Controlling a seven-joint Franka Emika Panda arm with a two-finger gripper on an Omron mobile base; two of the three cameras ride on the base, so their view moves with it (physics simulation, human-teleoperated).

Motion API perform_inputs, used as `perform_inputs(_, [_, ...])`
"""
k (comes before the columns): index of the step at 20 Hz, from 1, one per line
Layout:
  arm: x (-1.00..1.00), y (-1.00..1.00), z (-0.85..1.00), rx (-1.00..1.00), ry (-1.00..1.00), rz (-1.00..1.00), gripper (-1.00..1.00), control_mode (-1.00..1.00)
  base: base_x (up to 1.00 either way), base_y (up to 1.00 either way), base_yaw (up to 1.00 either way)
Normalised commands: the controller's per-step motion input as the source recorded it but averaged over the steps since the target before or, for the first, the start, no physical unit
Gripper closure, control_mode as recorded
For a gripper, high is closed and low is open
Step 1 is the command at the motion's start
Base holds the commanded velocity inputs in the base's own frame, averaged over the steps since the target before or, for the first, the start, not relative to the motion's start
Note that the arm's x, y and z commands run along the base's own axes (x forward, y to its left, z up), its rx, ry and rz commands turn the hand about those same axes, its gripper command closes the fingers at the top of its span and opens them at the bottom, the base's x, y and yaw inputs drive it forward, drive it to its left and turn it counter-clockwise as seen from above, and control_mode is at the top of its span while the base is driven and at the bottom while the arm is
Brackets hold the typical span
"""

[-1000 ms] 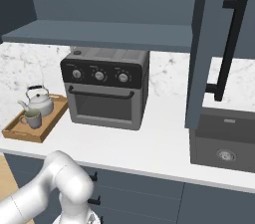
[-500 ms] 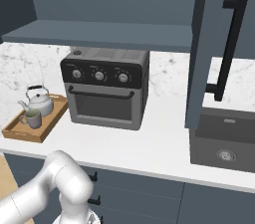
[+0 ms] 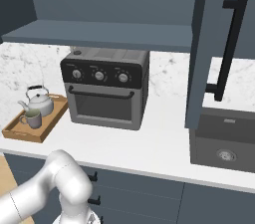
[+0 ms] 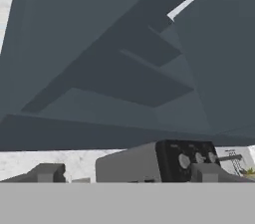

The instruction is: Pick the kettle from the counter and place it on the tray. Then pick the mug from the cabinet and place it on the tray. Then close the cabinet doors.

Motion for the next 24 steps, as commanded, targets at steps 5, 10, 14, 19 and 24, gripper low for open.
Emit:
perform_inputs(5, [-0.05,0.26,0.27,-0.04,0.0,0.0,-1.0,-1.0,0.0,0.0,0.0])
perform_inputs(10, [-0.04,0.17,0.12,-0.02,0.0,0.0,-1.0,-1.0,0.0,0.0,0.0])
perform_inputs(14, [-0.04,0.1,0.13,0.0,0.0,0.0,-1.0,-1.0,0.0,0.0,0.0])
perform_inputs(19, [0.0,0.14,0.05,-0.01,0.0,0.0,-1.0,-1.0,0.0,0.0,0.0])
perform_inputs(24, [0.0,0.18,0.04,-0.01,0.0,0.0,-1.0,-1.0,0.0,0.0,0.0])
